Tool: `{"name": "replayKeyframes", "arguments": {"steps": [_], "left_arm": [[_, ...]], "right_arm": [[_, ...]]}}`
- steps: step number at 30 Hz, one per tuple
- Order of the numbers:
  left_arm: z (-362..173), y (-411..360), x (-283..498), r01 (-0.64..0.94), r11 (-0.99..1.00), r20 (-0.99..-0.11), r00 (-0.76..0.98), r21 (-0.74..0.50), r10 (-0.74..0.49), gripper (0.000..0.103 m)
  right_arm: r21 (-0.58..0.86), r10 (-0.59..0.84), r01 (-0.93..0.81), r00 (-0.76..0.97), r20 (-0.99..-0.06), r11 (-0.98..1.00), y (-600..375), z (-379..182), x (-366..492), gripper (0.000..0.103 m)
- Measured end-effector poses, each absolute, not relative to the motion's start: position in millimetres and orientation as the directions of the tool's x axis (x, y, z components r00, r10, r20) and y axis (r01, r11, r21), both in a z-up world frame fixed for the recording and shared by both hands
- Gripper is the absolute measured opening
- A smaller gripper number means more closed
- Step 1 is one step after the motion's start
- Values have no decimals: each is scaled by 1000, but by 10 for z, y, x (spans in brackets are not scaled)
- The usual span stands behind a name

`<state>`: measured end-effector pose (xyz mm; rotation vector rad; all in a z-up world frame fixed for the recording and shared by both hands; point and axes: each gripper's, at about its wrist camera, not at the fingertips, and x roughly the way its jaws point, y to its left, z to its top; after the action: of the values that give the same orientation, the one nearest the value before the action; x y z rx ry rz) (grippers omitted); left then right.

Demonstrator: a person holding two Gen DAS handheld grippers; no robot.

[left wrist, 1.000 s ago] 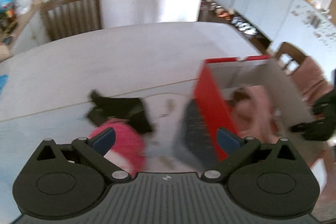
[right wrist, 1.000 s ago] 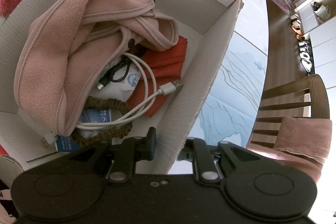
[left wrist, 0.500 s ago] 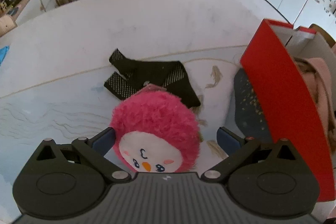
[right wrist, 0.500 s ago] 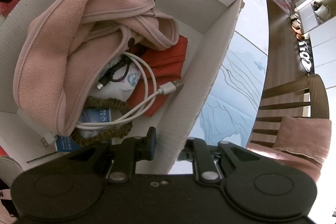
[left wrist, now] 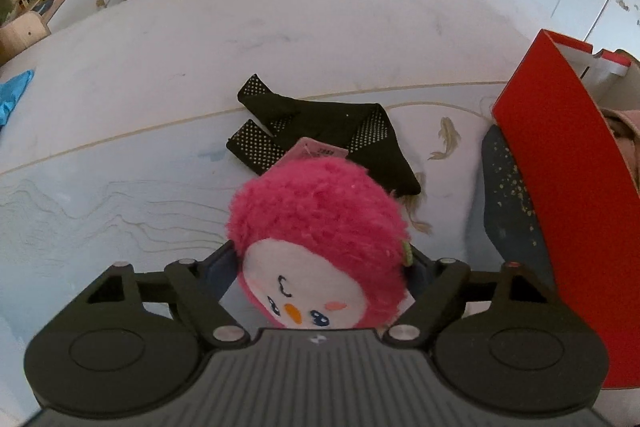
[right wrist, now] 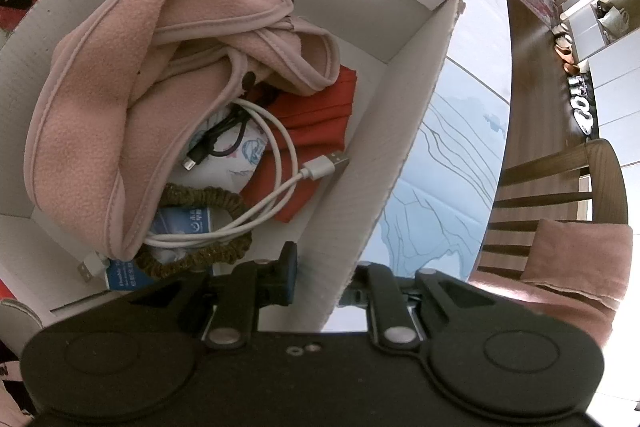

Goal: Organize objects
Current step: 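Move the left gripper back toward the pink plush toy, then close the left gripper on the pink plush toy and lift it, then carry the pink plush toy with the left gripper into the box and release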

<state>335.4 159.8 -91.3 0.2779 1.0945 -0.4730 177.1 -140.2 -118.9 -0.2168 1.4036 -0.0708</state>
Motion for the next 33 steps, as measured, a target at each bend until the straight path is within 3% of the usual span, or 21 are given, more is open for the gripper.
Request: {"name": "replayKeyframes", "arguments": {"steps": [3,18,33], "left_arm": [[-827,1622,3305,490,872,-892,391,-8,-229,74],[18,1269,2777,625,780,-854,423,32,-304,74],[411,427,2316,797,603,-800,368,9,-474,74]], "right_arm": [[-193,-177,-79,168,-970,978,-1401,-1190,1771,15],[-194,-178,-84,168,-970,977,-1400,-1191,1775,15],[-196,-179,-89,169,-969,977,-1382,-1190,1776,15]]}}
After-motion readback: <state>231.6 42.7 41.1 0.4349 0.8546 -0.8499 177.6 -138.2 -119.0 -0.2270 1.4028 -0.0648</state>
